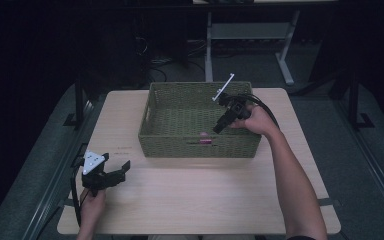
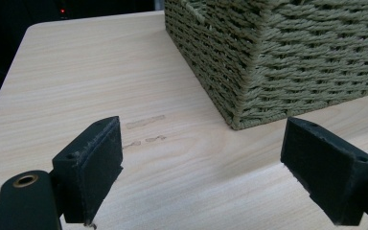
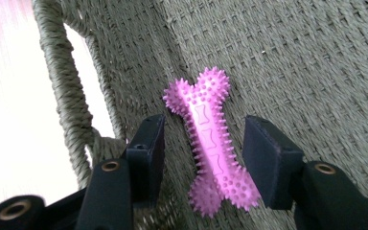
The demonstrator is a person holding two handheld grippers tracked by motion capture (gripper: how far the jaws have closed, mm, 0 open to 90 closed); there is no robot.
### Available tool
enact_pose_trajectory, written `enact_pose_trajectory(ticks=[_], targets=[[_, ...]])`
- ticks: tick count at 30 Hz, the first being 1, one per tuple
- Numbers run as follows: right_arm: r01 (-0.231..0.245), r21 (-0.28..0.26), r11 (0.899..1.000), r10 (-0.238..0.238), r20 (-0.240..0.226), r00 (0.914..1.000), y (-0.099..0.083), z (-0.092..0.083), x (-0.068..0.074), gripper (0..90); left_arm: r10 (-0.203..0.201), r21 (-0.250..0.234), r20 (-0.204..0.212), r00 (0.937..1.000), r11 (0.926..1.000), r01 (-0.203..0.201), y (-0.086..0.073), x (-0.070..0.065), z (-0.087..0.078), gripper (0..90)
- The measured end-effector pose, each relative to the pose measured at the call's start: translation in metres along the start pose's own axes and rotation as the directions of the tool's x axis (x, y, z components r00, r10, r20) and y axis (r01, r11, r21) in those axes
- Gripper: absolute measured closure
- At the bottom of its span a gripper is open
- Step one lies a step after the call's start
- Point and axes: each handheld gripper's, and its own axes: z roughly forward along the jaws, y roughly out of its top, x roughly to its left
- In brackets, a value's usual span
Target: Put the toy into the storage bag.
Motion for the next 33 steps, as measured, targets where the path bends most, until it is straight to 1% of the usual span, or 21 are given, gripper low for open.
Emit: enact_pose_trajectory(ticks=[7, 18, 28, 33], targets=[[-0.002, -0.036, 0.999, 0.002, 0.010, 1.0000, -0.001, -0.013, 0.005, 45.4, 0.001, 0.002, 0.001, 1.0000, 1.0000, -0.001, 0.000, 0.000, 0.000, 13.9], [0.002, -0.058, 0.998, -0.001, 0.026, 0.9997, -0.004, -0.026, 0.012, 41.4, 0.001, 0.002, -0.001, 1.0000, 1.0000, -0.001, 0.000, 0.000, 0.000, 13.9], [0.005, -0.094, 0.996, -0.002, 0.038, 0.9993, -0.008, -0.041, 0.019, 38.8, 0.001, 0.002, -0.001, 1.0000, 1.0000, -0.001, 0.000, 0.000, -0.001, 13.9], [0.006, -0.095, 0.995, -0.002, 0.047, 0.9989, -0.012, -0.047, 0.023, 37.9, 0.001, 0.002, 0.000, 1.0000, 1.0000, -0.001, 0.000, 0.000, 0.000, 13.9]])
